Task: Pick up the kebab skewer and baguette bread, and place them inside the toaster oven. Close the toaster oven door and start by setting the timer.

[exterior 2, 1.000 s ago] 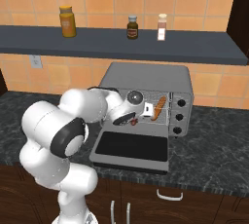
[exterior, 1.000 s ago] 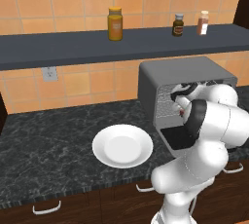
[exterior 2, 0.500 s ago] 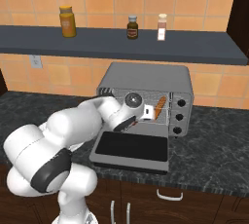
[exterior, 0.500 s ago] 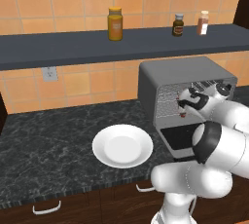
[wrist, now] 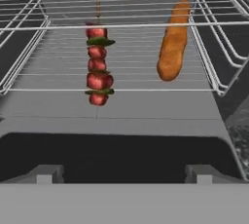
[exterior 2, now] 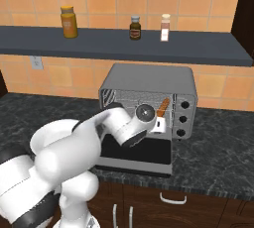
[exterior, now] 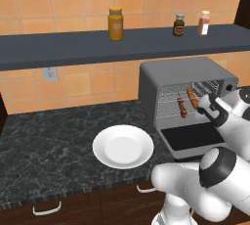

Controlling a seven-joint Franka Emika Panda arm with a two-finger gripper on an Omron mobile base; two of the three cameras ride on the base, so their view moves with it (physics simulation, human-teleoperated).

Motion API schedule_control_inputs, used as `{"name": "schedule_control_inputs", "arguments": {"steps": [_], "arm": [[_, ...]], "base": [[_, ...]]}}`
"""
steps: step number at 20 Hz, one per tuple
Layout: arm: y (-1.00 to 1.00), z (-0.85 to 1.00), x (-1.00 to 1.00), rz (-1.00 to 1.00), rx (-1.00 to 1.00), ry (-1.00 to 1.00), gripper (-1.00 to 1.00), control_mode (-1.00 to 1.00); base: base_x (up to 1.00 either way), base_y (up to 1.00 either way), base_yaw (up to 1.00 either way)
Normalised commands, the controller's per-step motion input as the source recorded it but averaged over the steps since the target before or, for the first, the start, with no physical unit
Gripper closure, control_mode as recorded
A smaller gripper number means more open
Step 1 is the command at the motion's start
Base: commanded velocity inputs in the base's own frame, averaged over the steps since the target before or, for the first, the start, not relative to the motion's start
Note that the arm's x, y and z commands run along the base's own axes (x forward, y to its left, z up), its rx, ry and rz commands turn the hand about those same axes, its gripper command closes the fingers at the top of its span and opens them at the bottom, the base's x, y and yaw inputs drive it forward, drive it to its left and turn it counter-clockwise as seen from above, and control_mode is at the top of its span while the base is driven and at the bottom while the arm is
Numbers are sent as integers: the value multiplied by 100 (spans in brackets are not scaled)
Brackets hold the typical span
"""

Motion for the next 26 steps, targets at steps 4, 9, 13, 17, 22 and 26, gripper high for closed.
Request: {"name": "schedule_control_inputs", "arguments": {"steps": [4,9,13,17,22,26], "arm": [[-19,0,-40,0,0,0,-100,-100],[-22,-2,-37,0,1,0,-100,-100],[-21,-32,-31,0,0,-10,-100,-100],[-4,-36,-17,0,0,-12,-100,-100],[-27,-41,-38,0,1,-17,-100,-100],[-17,-28,-40,0,0,-17,-100,-100]], "base": [[0,0,0],[0,0,0],[0,0,0],[0,0,0],[0,0,0],[0,0,0]]}}
